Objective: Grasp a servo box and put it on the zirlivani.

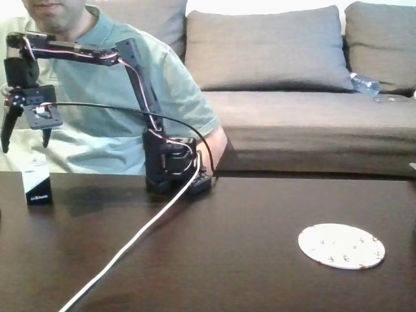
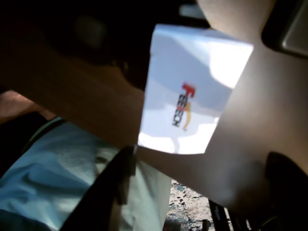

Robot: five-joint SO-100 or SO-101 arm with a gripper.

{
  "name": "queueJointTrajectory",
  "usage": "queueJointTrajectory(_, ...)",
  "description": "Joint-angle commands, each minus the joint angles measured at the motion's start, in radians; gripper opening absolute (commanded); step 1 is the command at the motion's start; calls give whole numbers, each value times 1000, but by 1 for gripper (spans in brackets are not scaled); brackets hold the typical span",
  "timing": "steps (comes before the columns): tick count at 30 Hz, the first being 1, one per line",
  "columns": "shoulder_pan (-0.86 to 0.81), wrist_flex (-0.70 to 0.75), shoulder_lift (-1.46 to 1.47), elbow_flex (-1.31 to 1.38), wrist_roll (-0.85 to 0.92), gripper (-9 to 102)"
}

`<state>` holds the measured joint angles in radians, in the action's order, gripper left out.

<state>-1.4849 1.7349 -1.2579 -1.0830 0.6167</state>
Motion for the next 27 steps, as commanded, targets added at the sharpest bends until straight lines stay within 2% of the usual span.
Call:
queueJointTrajectory(1,5,61,5,26,12,34)
queueJointTrajectory(12,34,-12,-12,-129,46,34)
queueJointTrajectory(27,41,-130,8,-138,46,34)
